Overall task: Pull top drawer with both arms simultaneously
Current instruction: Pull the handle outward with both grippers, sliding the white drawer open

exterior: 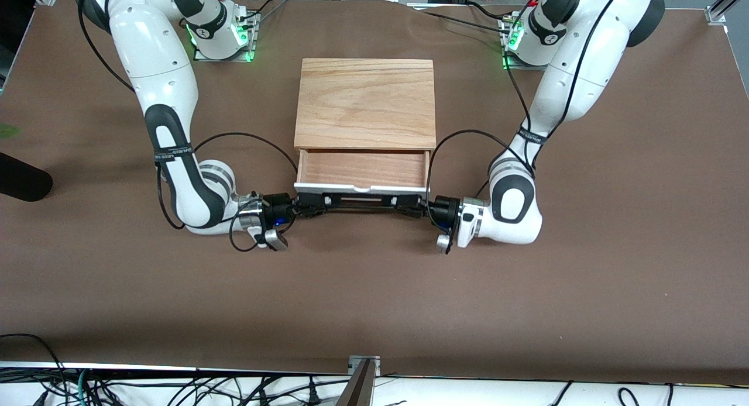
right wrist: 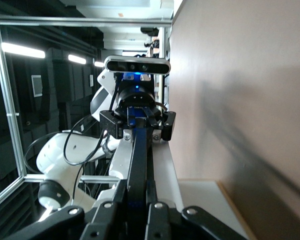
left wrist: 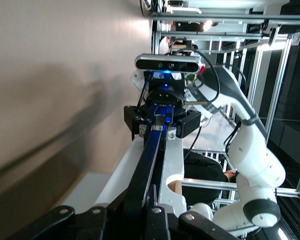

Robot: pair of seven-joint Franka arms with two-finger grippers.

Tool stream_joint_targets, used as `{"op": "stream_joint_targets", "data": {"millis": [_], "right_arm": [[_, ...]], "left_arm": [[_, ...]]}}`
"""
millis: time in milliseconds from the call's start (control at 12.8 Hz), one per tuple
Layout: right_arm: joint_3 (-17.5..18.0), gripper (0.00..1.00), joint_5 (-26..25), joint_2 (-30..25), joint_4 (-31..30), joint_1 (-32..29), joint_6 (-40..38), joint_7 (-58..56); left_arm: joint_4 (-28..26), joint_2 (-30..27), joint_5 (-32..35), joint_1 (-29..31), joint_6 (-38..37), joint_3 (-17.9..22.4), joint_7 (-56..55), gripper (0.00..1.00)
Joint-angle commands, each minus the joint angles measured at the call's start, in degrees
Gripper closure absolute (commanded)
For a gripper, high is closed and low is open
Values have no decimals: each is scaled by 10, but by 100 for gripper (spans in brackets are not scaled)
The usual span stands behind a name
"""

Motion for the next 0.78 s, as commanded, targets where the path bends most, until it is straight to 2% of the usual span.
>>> {"op": "stream_joint_targets", "data": {"millis": [0,156,546,624,702], "right_arm": [[4,84,33,35,86,-15,31,63],[4,84,34,46,108,-15,43,67],[4,84,41,60,141,-17,79,74],[4,83,41,60,141,-17,80,72],[4,81,41,60,141,-17,80,67]], "left_arm": [[73,49,-9,-14,16,-6,-13,100],[83,56,-10,-15,41,-4,-13,100],[82,65,-6,-17,41,-3,-9,100],[81,64,-6,-16,41,-3,-9,94],[81,64,-7,-17,41,-3,-2,1]]}}
